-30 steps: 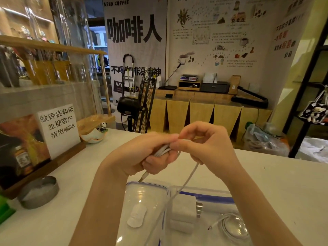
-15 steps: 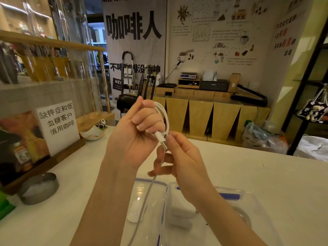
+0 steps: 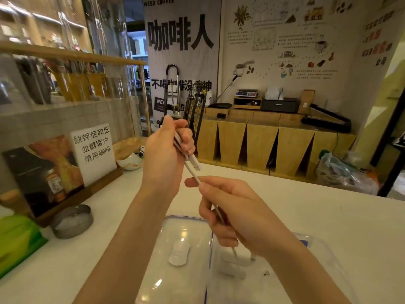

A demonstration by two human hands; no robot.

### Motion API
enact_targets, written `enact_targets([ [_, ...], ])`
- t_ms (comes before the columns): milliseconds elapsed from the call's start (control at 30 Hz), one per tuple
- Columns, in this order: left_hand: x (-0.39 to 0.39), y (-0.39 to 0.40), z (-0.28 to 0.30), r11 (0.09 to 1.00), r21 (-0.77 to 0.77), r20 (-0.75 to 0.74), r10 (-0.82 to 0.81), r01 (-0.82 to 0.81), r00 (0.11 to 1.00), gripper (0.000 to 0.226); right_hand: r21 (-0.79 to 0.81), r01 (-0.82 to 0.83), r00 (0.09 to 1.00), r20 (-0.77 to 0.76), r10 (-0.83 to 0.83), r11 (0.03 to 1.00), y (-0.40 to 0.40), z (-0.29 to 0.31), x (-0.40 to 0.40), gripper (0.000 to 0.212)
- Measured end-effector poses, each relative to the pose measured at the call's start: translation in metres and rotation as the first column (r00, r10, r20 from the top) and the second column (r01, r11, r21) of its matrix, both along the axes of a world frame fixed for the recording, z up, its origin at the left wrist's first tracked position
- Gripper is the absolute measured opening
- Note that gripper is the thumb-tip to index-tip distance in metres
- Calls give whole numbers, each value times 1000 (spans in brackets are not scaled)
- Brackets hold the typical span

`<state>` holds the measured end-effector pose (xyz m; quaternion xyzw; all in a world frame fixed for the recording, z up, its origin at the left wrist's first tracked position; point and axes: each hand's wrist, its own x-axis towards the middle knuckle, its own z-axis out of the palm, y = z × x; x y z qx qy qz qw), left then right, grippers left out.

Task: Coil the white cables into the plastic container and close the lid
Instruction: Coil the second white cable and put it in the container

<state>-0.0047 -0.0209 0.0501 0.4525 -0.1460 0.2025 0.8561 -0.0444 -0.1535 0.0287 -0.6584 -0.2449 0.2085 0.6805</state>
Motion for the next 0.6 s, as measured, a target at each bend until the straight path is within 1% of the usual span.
enact_targets([
  [67,-4,4,6,975,196,35,95,-100,995,35,14,-14,1000,15,14,1000,-4,4,-3,23],
  [100,-6,5,8,935,322,57,139,-150,989,35,13,-19,1000,22,18,1000,-5,6,-5,23],
  [167,-12,4,10,792,566,123,194,-229,973,33,-9,-27,998,49,27,1000,-8,10,-7,21],
  [233,-15,-3,7,595,749,195,224,-292,955,30,-65,-4,990,143,13,998,-12,15,-9,18],
  [267,-16,-7,5,499,814,210,225,-297,952,29,-102,35,975,221,-12,994,-14,16,-9,17],
  [300,-16,-10,3,429,861,201,210,-275,957,28,-137,92,950,310,-45,986,-17,17,-8,16],
  [333,-16,-12,2,388,892,172,181,-231,968,28,-159,156,912,402,-81,975,-20,18,-7,15],
  [400,-14,-14,0,334,935,86,102,-116,991,31,-164,291,803,577,-148,942,-28,18,-2,13],
  [467,-13,-13,-2,307,952,-31,33,20,999,35,-155,396,699,690,-188,905,-38,19,7,7],
  [533,-11,-15,-5,341,924,-173,-36,174,984,39,-120,421,671,708,-220,899,-46,19,15,3],
  [600,-7,-20,-7,397,865,-280,-129,308,951,45,-79,418,667,703,-247,905,-52,18,23,6],
])
